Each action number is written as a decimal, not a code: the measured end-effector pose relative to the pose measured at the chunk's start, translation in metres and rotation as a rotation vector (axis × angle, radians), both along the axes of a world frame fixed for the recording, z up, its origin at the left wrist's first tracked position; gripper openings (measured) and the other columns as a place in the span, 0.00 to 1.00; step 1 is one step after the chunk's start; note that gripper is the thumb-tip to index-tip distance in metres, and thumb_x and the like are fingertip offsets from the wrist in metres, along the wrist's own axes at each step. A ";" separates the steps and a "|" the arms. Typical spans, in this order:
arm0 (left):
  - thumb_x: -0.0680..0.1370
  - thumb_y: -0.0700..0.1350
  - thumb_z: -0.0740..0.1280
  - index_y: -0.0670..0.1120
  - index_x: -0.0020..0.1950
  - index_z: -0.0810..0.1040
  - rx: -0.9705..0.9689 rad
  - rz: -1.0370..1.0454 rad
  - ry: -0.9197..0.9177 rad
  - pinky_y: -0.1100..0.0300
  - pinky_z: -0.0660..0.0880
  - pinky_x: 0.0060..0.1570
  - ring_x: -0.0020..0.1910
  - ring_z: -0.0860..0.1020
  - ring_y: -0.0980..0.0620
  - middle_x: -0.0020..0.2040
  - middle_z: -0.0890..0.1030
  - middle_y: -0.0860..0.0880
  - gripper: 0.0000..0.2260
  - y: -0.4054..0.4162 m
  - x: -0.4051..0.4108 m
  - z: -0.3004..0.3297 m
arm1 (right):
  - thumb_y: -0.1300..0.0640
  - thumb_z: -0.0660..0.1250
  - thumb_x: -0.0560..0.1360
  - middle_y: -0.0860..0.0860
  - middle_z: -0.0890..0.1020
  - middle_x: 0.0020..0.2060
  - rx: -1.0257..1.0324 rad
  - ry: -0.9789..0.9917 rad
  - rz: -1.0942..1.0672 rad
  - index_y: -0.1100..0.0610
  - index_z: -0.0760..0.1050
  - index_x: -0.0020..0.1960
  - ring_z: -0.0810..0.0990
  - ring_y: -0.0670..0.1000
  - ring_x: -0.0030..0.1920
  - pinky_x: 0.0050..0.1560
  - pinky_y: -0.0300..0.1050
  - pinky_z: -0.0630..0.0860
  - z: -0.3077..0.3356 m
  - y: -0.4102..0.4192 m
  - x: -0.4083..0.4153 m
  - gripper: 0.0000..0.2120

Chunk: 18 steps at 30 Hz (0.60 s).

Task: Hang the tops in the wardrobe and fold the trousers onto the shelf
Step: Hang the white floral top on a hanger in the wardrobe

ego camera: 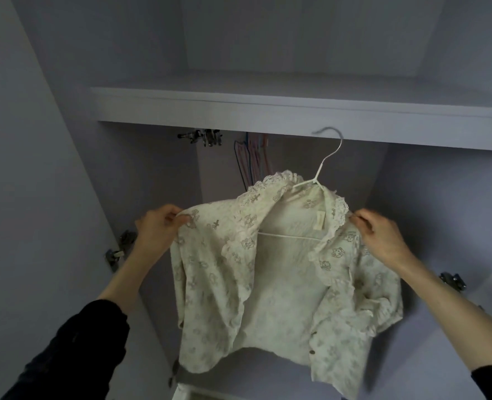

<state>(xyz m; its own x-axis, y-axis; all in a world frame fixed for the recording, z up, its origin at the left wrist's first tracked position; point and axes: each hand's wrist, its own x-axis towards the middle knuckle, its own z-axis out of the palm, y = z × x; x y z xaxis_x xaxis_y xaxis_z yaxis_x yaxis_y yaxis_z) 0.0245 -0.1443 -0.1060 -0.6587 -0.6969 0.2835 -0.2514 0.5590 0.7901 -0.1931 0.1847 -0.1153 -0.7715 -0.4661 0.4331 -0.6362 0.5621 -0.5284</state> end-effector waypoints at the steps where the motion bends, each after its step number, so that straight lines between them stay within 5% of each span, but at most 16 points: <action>1: 0.74 0.44 0.71 0.47 0.41 0.79 -0.003 0.005 0.034 0.45 0.73 0.56 0.41 0.79 0.47 0.36 0.80 0.52 0.03 -0.001 0.000 0.000 | 0.61 0.63 0.78 0.57 0.80 0.39 0.008 0.028 -0.013 0.64 0.78 0.47 0.77 0.57 0.38 0.40 0.45 0.67 -0.001 0.003 -0.003 0.08; 4: 0.75 0.44 0.70 0.52 0.38 0.76 -0.044 0.002 0.120 0.46 0.72 0.57 0.40 0.78 0.53 0.36 0.79 0.57 0.07 0.002 0.002 0.003 | 0.62 0.64 0.77 0.56 0.80 0.41 0.040 0.126 -0.025 0.64 0.78 0.47 0.78 0.59 0.40 0.42 0.47 0.71 -0.007 0.007 -0.007 0.07; 7: 0.76 0.39 0.68 0.53 0.38 0.75 -0.064 -0.092 0.150 0.68 0.72 0.42 0.36 0.77 0.62 0.37 0.79 0.55 0.10 0.009 0.003 0.002 | 0.62 0.64 0.77 0.57 0.80 0.41 0.043 0.204 -0.059 0.64 0.79 0.47 0.79 0.60 0.39 0.41 0.52 0.76 -0.012 0.006 -0.006 0.06; 9: 0.75 0.37 0.68 0.49 0.39 0.76 -0.079 -0.101 0.143 0.73 0.71 0.35 0.35 0.76 0.64 0.37 0.78 0.54 0.08 0.011 0.005 -0.002 | 0.63 0.66 0.76 0.58 0.80 0.40 0.044 0.253 -0.074 0.65 0.80 0.47 0.80 0.61 0.37 0.40 0.53 0.76 -0.014 0.006 -0.004 0.05; 14: 0.76 0.37 0.66 0.45 0.43 0.77 -0.077 0.105 0.241 0.75 0.68 0.33 0.35 0.74 0.60 0.36 0.76 0.56 0.04 0.009 0.004 0.004 | 0.64 0.67 0.75 0.56 0.79 0.37 0.095 0.351 -0.001 0.64 0.80 0.44 0.79 0.58 0.33 0.40 0.52 0.75 -0.018 0.001 0.006 0.03; 18: 0.75 0.39 0.65 0.52 0.35 0.76 -0.061 -0.016 0.137 0.68 0.71 0.36 0.37 0.77 0.51 0.35 0.78 0.53 0.11 0.004 0.003 0.008 | 0.63 0.63 0.78 0.55 0.78 0.40 -0.052 0.202 -0.018 0.65 0.78 0.47 0.77 0.57 0.38 0.41 0.47 0.71 -0.018 -0.008 0.004 0.07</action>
<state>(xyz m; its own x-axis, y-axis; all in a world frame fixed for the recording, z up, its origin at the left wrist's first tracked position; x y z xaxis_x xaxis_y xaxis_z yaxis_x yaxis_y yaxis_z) 0.0271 -0.1404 -0.0975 -0.6221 -0.6651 0.4131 -0.1340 0.6103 0.7808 -0.1889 0.1772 -0.1335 -0.6749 -0.4258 0.6026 -0.7219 0.5500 -0.4200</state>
